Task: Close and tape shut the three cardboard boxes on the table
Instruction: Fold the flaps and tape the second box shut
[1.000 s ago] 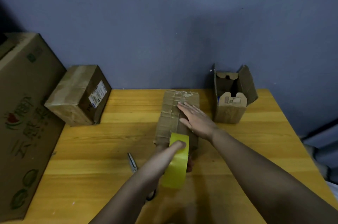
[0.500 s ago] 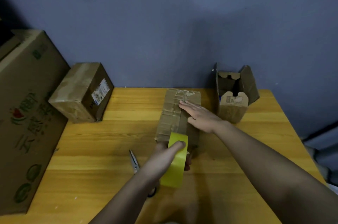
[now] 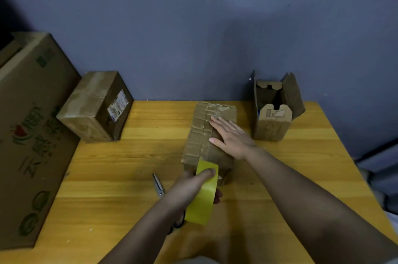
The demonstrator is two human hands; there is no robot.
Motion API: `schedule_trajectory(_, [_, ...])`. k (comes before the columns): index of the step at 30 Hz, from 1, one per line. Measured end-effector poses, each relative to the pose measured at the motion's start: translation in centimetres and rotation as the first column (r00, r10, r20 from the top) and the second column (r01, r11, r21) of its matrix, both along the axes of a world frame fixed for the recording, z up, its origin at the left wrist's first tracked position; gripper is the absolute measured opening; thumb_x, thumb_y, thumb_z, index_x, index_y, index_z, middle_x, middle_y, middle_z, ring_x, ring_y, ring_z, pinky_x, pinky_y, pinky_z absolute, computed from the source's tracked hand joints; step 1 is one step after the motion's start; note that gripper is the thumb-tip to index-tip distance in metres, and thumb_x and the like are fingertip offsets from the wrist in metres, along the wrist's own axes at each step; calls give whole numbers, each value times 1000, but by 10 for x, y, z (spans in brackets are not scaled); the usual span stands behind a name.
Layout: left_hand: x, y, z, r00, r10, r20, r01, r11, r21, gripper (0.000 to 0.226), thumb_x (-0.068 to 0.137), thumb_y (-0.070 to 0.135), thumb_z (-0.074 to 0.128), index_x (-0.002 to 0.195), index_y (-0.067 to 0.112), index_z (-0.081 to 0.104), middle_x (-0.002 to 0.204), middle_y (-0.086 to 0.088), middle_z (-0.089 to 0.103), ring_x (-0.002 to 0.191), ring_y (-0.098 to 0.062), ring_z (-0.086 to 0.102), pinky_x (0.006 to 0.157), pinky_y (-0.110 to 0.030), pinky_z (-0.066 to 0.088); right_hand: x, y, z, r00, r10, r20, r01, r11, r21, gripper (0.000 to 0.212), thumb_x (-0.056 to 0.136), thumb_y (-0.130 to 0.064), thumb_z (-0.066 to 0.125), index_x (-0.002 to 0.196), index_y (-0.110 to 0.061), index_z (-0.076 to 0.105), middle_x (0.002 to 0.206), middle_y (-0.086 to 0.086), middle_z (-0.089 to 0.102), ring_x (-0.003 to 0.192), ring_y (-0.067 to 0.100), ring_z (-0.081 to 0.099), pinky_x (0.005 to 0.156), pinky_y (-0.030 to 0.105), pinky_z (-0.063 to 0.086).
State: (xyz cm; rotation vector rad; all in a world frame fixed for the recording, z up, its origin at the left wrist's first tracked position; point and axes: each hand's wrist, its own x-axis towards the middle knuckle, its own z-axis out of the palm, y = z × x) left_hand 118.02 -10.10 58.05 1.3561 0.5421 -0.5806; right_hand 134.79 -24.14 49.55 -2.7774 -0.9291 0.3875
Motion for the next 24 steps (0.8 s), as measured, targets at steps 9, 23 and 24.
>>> schedule_trajectory(9, [-9,-3,-18,1000,-5,15,4,999,37,9,96,21,51,96,14,56,77,-19,68,60,-24,66,54,-25,53,-5,6,10,1000,-9,28,10,1000,-25,58,103,-46,25,154,-23,12,162,-9,1,148,6,-3,120,29,-1])
schedule_trajectory(23, [-4,-1,-45,998,-42,39,41,998,40,21,93,32,54,109,18,61,90,-17,69,73,-30,68,71,-39,56,-42,49,8,963,-209,169,220,974,-48,77,97,-62,22,154,-14,7,163,3,-1,149,19,-1,121,38,3])
schedule_trajectory(24, [-3,0,-47,998,-39,40,37,999,35,24,93,33,54,110,17,61,91,-18,68,72,-30,68,71,-40,56,-44,48,7,969,-219,114,222,975,-12,76,97,-60,25,154,-14,5,163,2,-4,149,18,-3,121,35,2])
